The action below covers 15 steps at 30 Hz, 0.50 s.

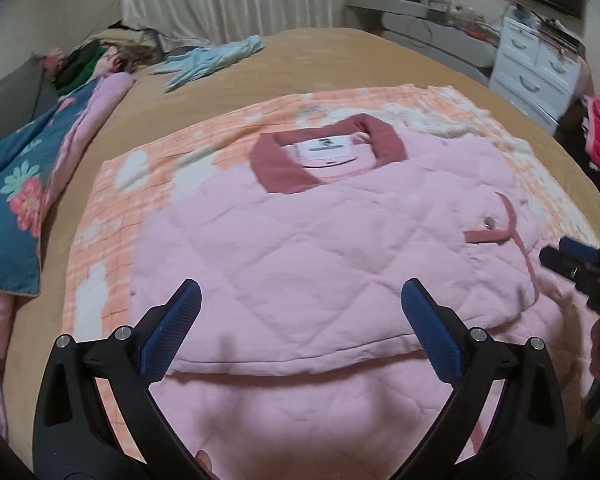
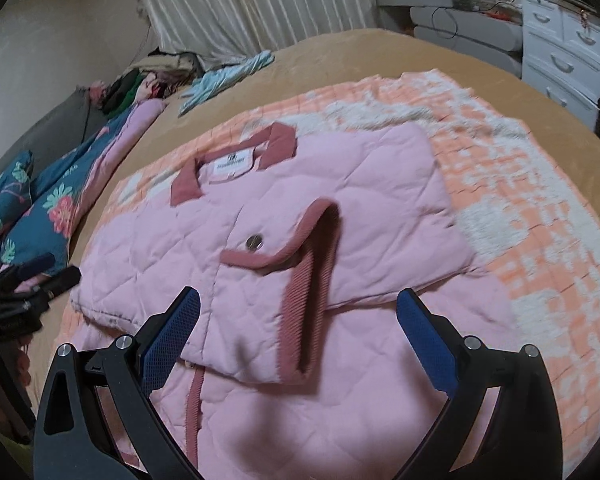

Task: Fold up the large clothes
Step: 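Open the left tool and move the right tool to the folded sleeve cuff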

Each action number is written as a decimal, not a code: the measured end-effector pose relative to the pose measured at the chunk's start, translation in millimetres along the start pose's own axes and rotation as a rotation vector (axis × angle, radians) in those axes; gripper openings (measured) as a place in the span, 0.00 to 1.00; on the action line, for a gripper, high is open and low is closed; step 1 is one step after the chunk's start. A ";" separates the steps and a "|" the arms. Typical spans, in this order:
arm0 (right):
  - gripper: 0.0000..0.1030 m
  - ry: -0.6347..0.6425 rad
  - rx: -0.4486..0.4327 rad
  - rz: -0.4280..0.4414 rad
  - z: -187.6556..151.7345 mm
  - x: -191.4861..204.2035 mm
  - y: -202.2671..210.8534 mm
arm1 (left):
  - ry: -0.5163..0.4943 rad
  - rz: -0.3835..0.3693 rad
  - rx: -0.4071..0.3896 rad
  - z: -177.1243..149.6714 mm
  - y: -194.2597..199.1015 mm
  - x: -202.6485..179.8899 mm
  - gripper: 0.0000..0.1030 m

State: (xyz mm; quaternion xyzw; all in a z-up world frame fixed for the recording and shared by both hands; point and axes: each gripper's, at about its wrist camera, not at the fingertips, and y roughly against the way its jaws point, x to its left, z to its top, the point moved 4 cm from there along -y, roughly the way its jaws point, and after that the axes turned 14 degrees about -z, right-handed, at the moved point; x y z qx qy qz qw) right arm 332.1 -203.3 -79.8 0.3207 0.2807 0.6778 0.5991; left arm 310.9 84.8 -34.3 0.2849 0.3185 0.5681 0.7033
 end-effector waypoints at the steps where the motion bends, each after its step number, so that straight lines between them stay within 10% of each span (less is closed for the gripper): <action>1: 0.95 0.002 0.007 0.002 -2.1 2.7 -2.9 | 0.008 0.001 -0.001 -0.9 1.2 4.5 0.91; 15: 0.83 -0.100 0.138 0.057 -24.7 10.7 -45.7 | 0.089 0.036 -0.014 -17.1 1.3 47.0 0.91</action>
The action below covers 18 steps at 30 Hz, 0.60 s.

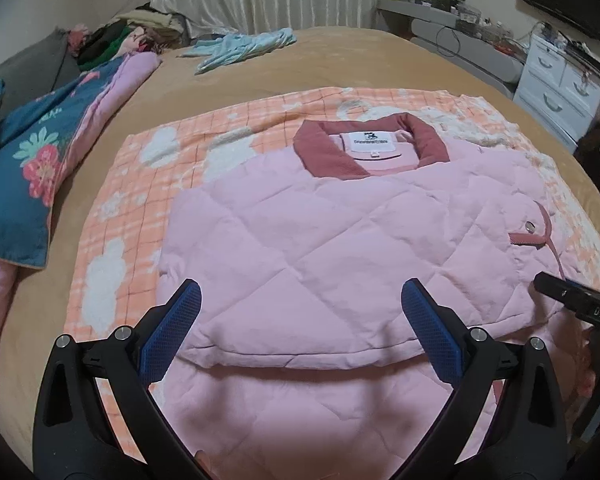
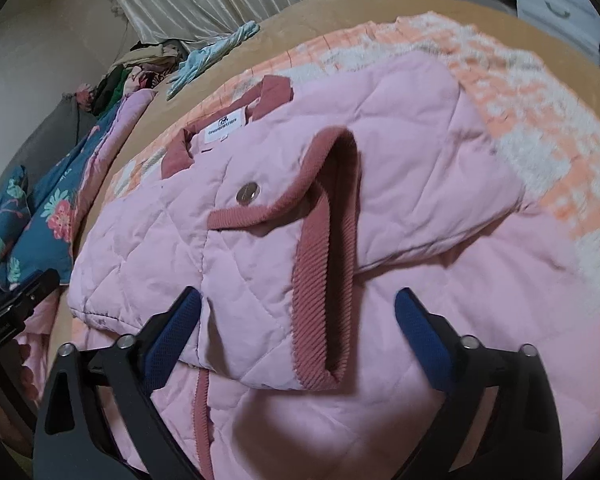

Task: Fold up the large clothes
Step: 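Open the left tool and move the right tool to the folded sleeve cuff, then grasp the ribbed sleeve cuff with the right tool, straighten it, release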

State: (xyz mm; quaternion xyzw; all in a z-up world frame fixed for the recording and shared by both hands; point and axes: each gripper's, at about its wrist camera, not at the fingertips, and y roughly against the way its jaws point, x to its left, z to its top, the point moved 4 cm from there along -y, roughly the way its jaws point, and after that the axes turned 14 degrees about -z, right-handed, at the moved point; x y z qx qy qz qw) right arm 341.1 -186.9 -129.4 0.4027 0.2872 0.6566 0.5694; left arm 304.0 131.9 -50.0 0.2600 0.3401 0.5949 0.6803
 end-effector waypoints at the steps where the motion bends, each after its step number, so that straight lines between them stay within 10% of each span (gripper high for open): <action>1: 0.76 -0.002 0.009 0.007 -1.3 0.9 -2.4 | 0.006 0.000 0.000 -1.0 -0.3 2.4 0.91; 9: 0.27 0.067 -0.058 0.047 -5.4 18.0 9.7 | 0.025 0.005 -0.011 -6.0 3.1 11.6 0.91; 18: 0.19 0.285 -0.332 0.044 33.4 60.5 88.2 | 0.065 0.020 -0.034 -3.2 12.8 29.9 0.91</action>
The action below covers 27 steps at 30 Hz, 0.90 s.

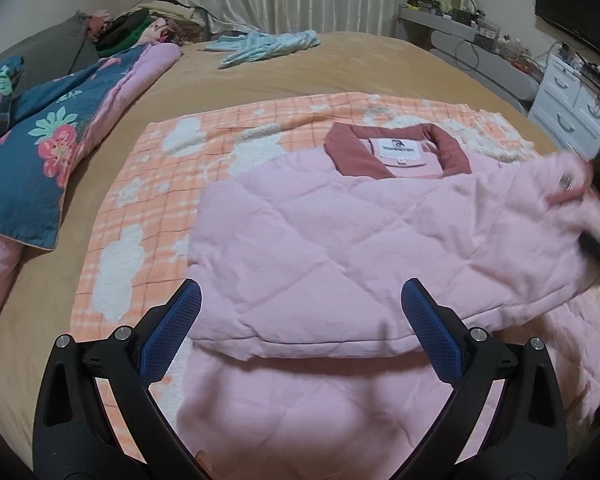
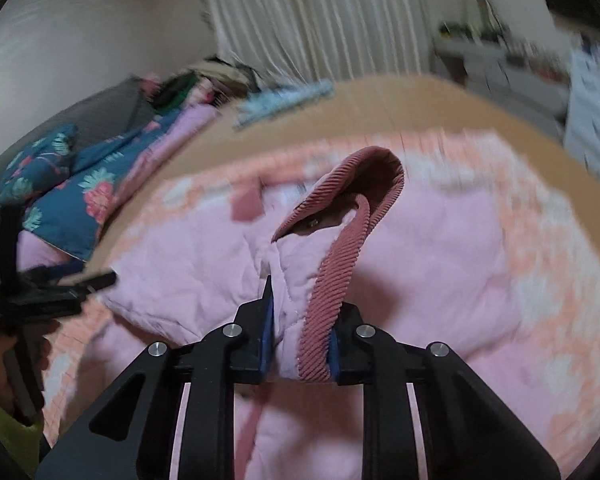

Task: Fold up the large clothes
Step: 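Grasp the ribbed sleeve cuff with the right tool, straighten it, release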

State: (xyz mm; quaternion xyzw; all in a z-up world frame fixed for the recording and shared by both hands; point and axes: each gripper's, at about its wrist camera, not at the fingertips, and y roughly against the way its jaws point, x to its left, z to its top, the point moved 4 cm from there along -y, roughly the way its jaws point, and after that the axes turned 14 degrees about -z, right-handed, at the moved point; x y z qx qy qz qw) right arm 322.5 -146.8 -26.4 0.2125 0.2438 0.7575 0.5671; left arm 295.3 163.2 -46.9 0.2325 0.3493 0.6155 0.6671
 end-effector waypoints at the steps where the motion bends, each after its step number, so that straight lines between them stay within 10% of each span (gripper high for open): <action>1: 0.19 0.012 -0.022 0.001 9.1 0.2 4.2 | 0.005 0.000 -0.002 1.5 1.2 1.9 0.91; 9: 0.19 0.099 -0.137 -0.033 68.1 -6.0 5.5 | 0.039 -0.002 -0.037 21.0 6.8 8.9 0.91; 27: 0.26 0.010 0.104 -0.104 -7.6 -45.3 -64.1 | -0.001 -0.044 0.010 25.3 -34.9 -22.2 0.91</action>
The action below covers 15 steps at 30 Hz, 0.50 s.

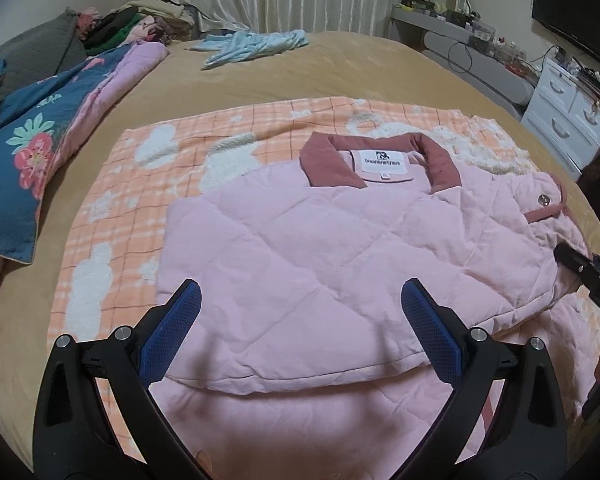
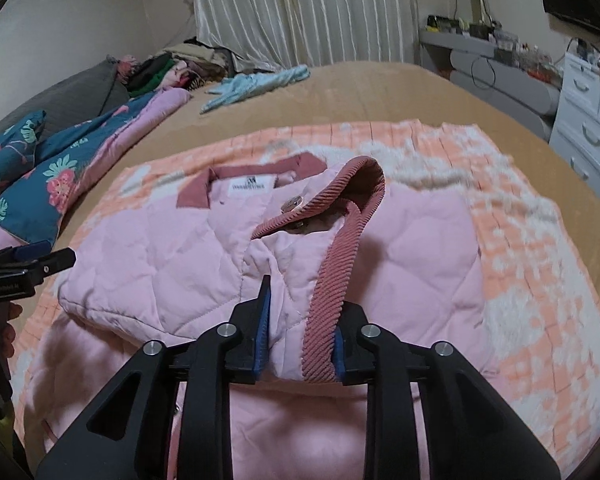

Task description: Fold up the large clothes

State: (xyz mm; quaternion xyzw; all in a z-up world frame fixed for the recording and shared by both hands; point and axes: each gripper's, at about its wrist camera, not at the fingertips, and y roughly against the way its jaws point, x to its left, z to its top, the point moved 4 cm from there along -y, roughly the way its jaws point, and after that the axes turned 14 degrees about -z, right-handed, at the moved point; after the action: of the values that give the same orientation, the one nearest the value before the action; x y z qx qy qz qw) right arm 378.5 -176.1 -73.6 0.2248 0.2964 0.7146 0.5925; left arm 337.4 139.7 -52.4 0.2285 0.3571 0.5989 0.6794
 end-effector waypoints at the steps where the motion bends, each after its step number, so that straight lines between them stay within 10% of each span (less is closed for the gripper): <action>1: 0.29 -0.009 0.011 0.000 -2.0 -1.4 -1.6 | 0.000 -0.002 0.003 -0.5 -2.1 -0.8 0.91; 9: 0.63 -0.036 0.017 -0.041 -6.9 -14.1 1.6 | 0.012 -0.018 0.015 -1.8 -13.3 -5.7 0.91; 15: 0.69 0.011 -0.060 -0.122 4.2 -19.2 16.9 | 0.022 -0.058 0.070 -8.3 -36.1 -14.9 0.91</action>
State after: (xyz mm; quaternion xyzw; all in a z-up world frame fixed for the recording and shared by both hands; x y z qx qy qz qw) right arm 373.0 -196.3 -58.2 0.1847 0.2911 0.6869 0.6398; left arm 354.1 117.7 -81.2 0.2349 0.3916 0.5686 0.6842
